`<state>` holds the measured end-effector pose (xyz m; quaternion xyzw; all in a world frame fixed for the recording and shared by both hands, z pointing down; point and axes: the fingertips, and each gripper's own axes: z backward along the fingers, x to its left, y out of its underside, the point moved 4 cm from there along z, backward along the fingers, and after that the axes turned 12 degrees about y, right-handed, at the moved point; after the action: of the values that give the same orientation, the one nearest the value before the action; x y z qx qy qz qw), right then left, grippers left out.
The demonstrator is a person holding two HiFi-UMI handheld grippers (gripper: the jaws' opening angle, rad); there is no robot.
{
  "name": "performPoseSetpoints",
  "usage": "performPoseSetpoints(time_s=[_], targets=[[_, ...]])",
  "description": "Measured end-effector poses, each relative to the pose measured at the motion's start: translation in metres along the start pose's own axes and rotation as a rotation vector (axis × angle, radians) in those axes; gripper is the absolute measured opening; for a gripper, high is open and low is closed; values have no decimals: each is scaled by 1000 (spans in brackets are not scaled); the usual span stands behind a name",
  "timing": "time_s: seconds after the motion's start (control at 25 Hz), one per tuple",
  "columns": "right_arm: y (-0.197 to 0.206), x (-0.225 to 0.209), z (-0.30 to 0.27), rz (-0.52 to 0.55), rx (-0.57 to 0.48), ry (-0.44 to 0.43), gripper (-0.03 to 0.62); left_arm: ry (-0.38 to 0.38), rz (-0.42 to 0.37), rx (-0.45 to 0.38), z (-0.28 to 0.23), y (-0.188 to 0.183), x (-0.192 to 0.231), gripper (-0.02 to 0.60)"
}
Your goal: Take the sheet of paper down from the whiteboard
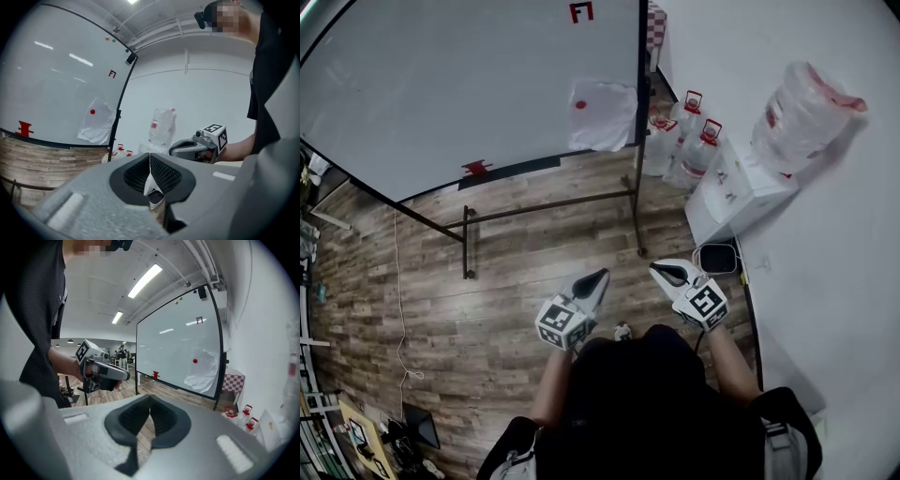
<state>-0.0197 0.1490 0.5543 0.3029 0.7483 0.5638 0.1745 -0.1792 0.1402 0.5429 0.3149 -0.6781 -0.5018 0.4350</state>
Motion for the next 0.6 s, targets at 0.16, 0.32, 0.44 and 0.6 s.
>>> performPoseSetpoints(time_s=[0.16,0.32,0.44,0.6], targets=[[1,-3,-9,-7,18,4,3,-1,11,5,4,2,9,14],[-2,-10,-22,-15,14,6,3,-18,18,22,8,3,22,14],[-1,-14,-29,-27,16,-3,3,-37,17,20,10,0,29,14],[-9,-23,-46,-8,5,-33,3,-72,19,1,9,-7,42,14]])
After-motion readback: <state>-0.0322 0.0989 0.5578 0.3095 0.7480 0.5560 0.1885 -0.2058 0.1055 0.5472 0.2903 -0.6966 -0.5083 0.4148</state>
